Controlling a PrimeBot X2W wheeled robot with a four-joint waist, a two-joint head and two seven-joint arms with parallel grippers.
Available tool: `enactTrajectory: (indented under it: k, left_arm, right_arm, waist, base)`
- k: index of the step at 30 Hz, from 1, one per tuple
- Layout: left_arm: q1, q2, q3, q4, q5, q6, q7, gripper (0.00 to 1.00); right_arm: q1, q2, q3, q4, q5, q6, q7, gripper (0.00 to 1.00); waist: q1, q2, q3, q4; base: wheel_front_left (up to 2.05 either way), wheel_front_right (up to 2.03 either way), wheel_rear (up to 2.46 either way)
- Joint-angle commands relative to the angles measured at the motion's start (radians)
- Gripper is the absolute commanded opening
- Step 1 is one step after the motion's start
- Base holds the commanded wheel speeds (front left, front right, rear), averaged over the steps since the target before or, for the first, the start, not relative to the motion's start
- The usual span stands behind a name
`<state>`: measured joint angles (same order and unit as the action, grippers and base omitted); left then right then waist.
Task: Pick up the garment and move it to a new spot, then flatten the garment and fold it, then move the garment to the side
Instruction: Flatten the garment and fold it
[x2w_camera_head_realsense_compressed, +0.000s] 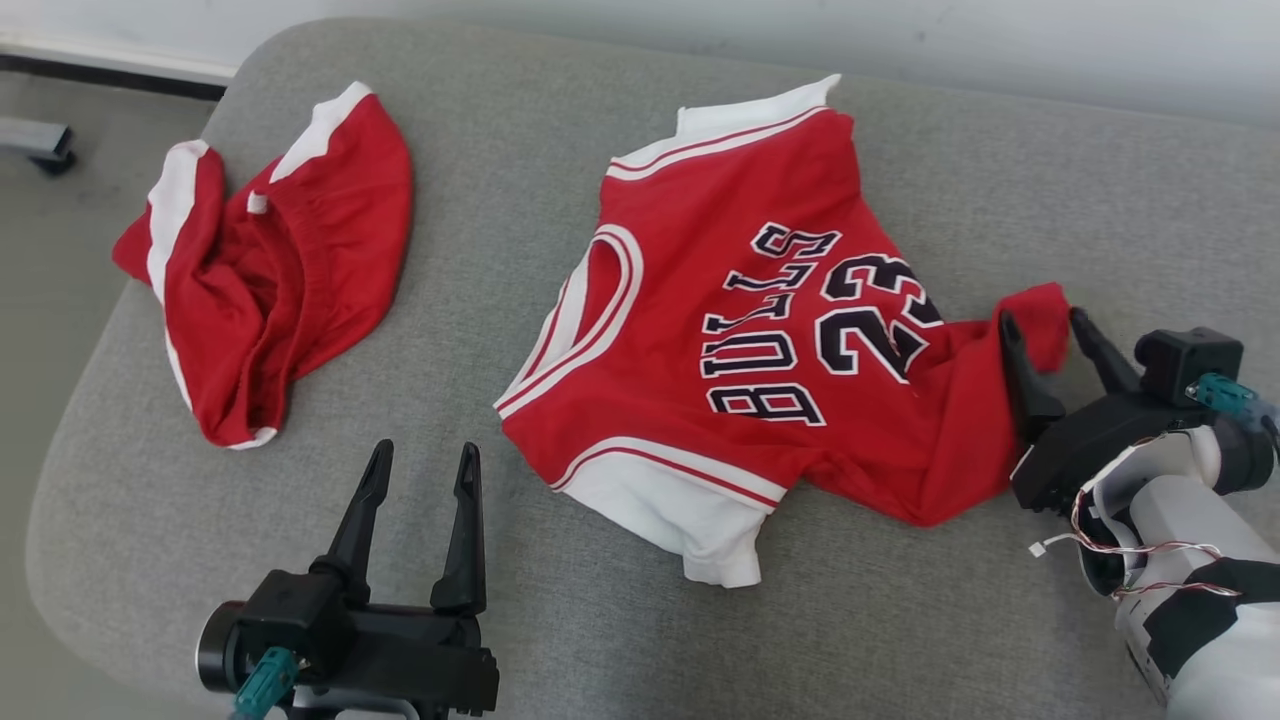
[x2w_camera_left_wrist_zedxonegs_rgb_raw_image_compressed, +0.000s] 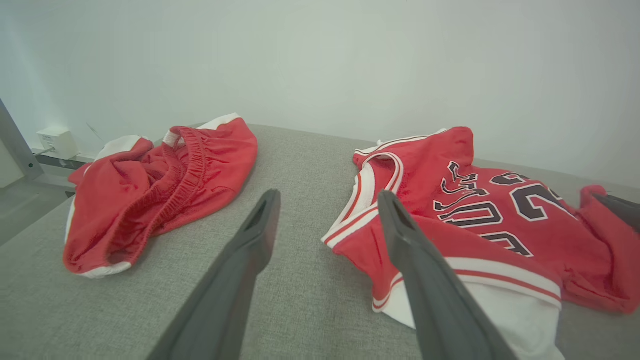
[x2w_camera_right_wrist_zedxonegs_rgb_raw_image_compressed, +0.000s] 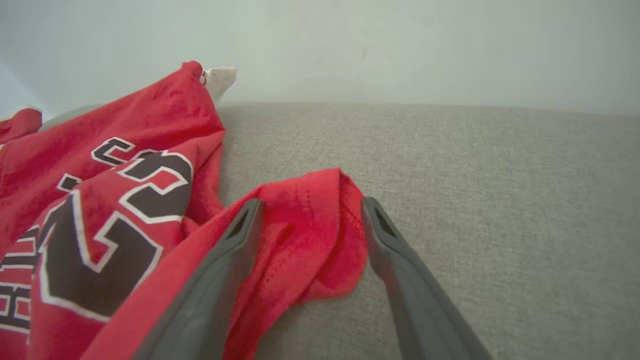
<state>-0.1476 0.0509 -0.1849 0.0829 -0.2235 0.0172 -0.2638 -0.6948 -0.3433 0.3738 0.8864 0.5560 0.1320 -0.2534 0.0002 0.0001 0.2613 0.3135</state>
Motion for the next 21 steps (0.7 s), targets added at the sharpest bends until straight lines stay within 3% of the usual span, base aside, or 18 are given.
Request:
enactTrajectory:
  k: [1,2,12,21]
  left_arm:
    - [-0.013,-0.001,-0.003,0.002,-0.004,0.003,-0.001,1.0]
    - [-0.013,-0.001,-0.003,0.003,-0.004,0.004,-0.001,1.0]
    - [0.007,-0.001,0.013,0.02,0.008,0.003,-0.001,1.0]
    - [0.059,0.0,0.06,0.04,0.029,-0.017,-0.001,1.0]
  right_arm:
    - [-0.011,0.002,0.02,0.012,0.028,-0.003,0.008,0.25]
    - [-0.016,0.0,0.034,0.019,0.045,-0.003,0.012,0.0]
    - [-0.019,-0.039,0.108,-0.014,0.126,-0.003,-0.011,0.0]
    - [0.133,-0.106,-0.019,-0.289,0.064,-0.003,-0.013,0.0]
  waist:
    - [-0.0002,-0.0001,0.014,0.016]
    - [-0.0002,-0.0001,0.013,0.016]
    - [-0.0002,-0.0001,-0.022,-0.039]
    - [-0.0002,-0.0001,-0.112,-0.144]
  base:
    - [0.0,0.0,0.0]
    - [0.0,0.0,0.0]
    - [0.0,0.0,0.0]
    - [0.0,0.0,0.0]
